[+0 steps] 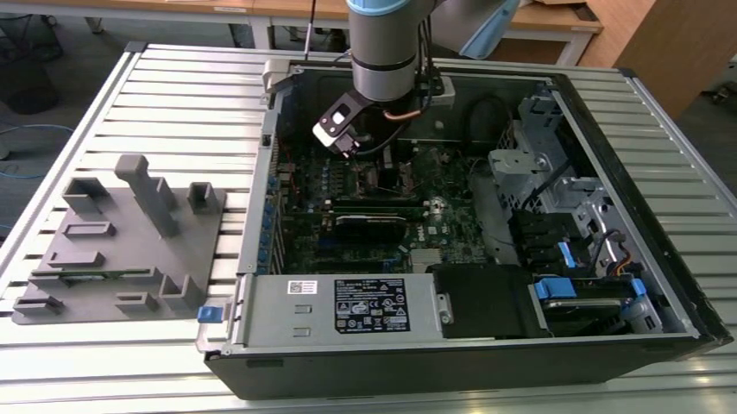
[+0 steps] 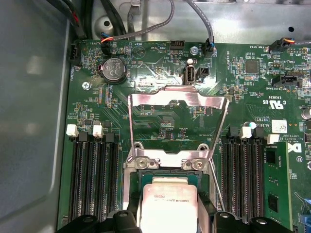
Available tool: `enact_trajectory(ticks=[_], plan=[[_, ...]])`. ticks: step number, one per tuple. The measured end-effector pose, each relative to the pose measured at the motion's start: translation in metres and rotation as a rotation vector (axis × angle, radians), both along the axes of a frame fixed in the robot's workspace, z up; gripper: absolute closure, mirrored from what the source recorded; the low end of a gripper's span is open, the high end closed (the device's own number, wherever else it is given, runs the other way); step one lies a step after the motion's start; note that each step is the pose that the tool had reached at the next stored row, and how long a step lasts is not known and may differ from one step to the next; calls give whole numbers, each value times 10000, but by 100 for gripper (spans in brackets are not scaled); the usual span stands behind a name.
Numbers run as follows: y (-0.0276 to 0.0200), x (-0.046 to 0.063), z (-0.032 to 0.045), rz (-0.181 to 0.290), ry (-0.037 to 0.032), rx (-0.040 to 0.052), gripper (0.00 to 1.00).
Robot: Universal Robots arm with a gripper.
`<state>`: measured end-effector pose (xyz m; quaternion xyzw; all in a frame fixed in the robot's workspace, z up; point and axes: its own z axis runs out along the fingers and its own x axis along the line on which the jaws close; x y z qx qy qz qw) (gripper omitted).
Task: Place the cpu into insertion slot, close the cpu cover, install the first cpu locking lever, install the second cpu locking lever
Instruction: 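Place the cpu into insertion slot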
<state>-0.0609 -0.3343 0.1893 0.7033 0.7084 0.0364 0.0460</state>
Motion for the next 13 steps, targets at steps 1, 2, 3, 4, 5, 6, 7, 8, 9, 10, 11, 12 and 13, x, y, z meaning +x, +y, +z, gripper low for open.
enact_trajectory(ticks=[1, 2, 3, 4, 5, 6, 7, 8, 9, 10, 11, 12, 13], plan=[[2, 1, -3, 0, -6, 6, 45], [5, 4, -9, 0, -19, 26, 45], [4, 3, -9, 0, -15, 21, 40], [4, 3, -7, 0, -9, 18, 34], [3, 2, -4, 0, -4, 9, 34], [2, 1, -3, 0, -2, 5, 34], [2, 1, -3, -1, -2, 4, 27], [2, 1, -3, -1, -2, 4, 27], [2, 1, -3, -1, -2, 3, 27], [2, 1, -3, -1, -2, 4, 27], [2, 1, -3, -1, -2, 3, 27], [2, 1, -3, -1, -2, 4, 27], [2, 1, 0, -1, -3, 5, 27]])
